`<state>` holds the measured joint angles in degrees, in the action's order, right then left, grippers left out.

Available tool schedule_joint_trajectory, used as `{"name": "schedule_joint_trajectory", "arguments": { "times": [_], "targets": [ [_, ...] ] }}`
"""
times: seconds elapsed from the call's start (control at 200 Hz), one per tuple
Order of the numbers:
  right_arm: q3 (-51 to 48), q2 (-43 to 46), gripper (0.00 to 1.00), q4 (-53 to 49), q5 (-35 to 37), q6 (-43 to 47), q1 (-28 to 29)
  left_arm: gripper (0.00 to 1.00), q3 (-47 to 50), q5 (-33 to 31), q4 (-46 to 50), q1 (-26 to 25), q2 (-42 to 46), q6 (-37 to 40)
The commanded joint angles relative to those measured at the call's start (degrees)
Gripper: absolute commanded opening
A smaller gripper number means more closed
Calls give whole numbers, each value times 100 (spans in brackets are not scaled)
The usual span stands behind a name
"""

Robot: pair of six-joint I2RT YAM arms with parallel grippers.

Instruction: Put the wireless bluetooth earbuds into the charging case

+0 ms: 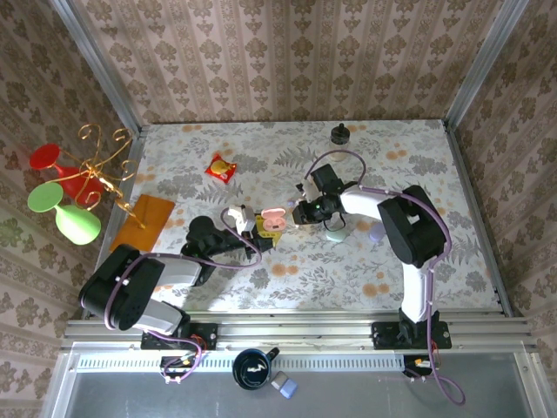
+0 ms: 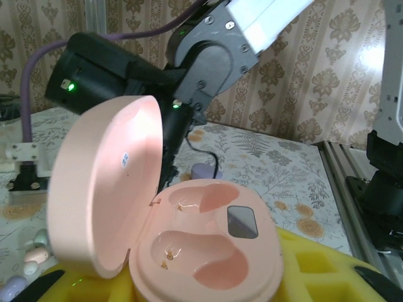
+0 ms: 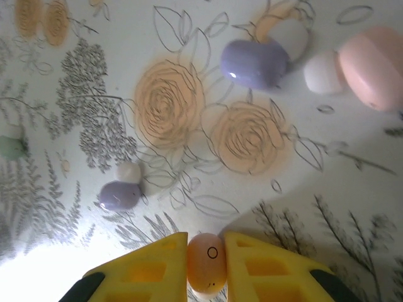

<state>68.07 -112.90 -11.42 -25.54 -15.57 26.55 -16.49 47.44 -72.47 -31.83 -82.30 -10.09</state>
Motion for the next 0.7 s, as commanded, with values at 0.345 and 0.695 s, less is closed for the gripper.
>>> {"name": "schedule_joint_trajectory", "arguments": {
  "times": [0.345, 0.695],
  "targets": [
    [-588, 1358, 16, -457, 4639, -1506, 732, 31, -56, -706, -62, 72, -245, 356],
    [-415, 1618, 15, -1177, 5580, -1785, 1043, 31, -82, -1346, 314, 72, -277, 579]
  ]
}}
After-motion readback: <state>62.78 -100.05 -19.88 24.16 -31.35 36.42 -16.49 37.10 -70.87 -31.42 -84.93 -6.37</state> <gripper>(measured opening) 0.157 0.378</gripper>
